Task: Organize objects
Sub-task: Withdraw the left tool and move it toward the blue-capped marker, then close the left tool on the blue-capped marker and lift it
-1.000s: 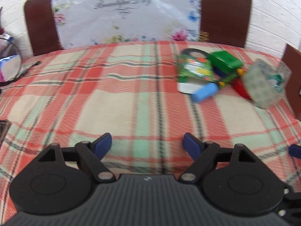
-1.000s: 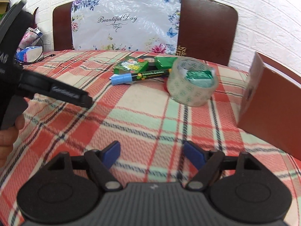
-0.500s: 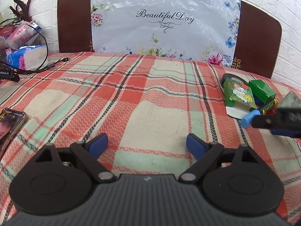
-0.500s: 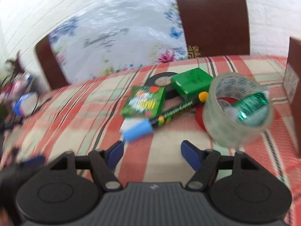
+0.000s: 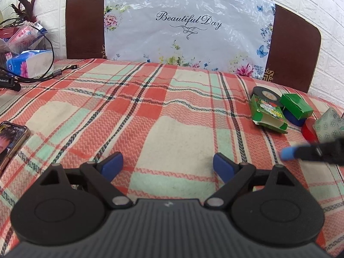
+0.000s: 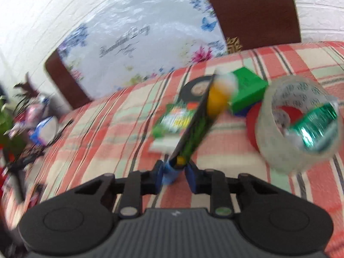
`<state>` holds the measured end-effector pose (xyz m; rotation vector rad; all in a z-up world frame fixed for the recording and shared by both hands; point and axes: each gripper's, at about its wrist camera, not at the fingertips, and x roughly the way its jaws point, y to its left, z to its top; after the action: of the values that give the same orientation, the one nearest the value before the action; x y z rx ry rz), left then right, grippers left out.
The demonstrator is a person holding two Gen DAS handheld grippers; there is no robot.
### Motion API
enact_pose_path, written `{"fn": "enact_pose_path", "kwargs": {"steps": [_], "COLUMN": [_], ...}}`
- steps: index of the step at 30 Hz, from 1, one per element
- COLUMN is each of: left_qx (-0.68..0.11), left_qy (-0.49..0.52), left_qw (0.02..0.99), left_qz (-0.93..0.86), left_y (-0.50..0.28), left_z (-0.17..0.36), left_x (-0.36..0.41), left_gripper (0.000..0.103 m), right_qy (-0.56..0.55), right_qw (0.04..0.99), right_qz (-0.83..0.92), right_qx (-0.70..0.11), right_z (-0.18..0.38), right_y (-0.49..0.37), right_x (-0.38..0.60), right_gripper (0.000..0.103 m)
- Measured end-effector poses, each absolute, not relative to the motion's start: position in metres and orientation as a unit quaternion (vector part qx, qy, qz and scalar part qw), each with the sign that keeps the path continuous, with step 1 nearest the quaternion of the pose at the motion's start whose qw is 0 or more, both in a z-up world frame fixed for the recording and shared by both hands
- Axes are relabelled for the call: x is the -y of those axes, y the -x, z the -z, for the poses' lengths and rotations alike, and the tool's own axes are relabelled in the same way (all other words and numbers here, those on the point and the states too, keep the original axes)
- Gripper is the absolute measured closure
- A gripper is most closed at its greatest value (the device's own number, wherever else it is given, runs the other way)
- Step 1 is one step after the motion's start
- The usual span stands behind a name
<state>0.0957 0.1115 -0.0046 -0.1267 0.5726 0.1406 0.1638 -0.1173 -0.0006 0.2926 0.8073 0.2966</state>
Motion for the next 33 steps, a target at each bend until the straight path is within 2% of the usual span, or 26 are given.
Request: {"fn": "enact_pose_path", "kwargs": {"steps": [9,11,12,13,16,21,23,24,25,26,27,30,31,32,33], "left_qx": [-0.296,-0.303,-0.309,-0.314,-0.334,-0.398,-0.427,-0.444,-0.462,-0.480,-0.499,-0.492,-0.490,-0.489,-0.491], "left_qy": [0.041,0.031,0.034,0.039,0.037,0.066,0.086,0.092,0.095,0.098,0.103,0.090,0.086,0.086,0.085], "left_qw": [0.953,0.951,0.950,0.948,0.942,0.898,0.874,0.861,0.849,0.838,0.828,0.839,0.840,0.842,0.843], "left_qz": [-0.057,-0.052,-0.045,-0.034,0.025,0.173,0.215,0.230,0.238,0.238,0.235,0.214,0.214,0.211,0.202], "left_y": [-0.096,-0.092,-0.088,-0.082,-0.064,-0.039,-0.035,-0.035,-0.037,-0.038,-0.041,-0.040,-0.040,-0.043,-0.047], "left_z": [0.002,0.000,-0.001,-0.002,-0.010,-0.035,-0.040,-0.039,-0.037,-0.032,-0.025,-0.022,-0.023,-0.023,-0.023], "left_x": [-0.105,-0.099,-0.096,-0.093,-0.073,-0.024,-0.001,0.010,0.022,0.032,0.041,0.059,0.062,0.063,0.063], "left_gripper": [0.011,0.011,0.011,0.011,0.013,0.021,0.022,0.023,0.024,0.024,0.024,0.023,0.033,0.055,0.066], "right_qy": [0.088,0.113,0.118,0.117,0.097,0.100,0.098,0.098,0.098,0.097,0.094,0.038,-0.011,-0.062,-0.101], "right_qw": [0.925,0.921,0.920,0.921,0.926,0.927,0.926,0.925,0.924,0.923,0.922,0.920,0.915,0.908,0.903], "right_qz": [-0.147,-0.133,-0.127,-0.124,-0.114,-0.116,-0.124,-0.130,-0.140,-0.150,-0.159,-0.174,-0.187,-0.202,-0.210], "right_qx": [-0.340,-0.348,-0.351,-0.349,-0.347,-0.342,-0.342,-0.343,-0.341,-0.340,-0.341,-0.348,-0.356,-0.362,-0.360], "right_z": [-0.007,0.000,0.004,0.006,0.006,0.006,0.007,0.008,0.009,0.010,0.011,0.011,0.010,0.009,0.008], "right_y": [-0.037,-0.020,-0.012,-0.004,0.017,0.043,0.047,0.047,0.048,0.046,0.044,0.034,0.029,0.025,0.024], "right_x": [0.137,0.143,0.148,0.155,0.172,0.187,0.188,0.187,0.186,0.184,0.181,0.187,0.196,0.207,0.216], "right_gripper": [0.082,0.071,0.060,0.054,0.047,0.046,0.048,0.054,0.065,0.072,0.085,0.085,0.085,0.085,0.085]}}
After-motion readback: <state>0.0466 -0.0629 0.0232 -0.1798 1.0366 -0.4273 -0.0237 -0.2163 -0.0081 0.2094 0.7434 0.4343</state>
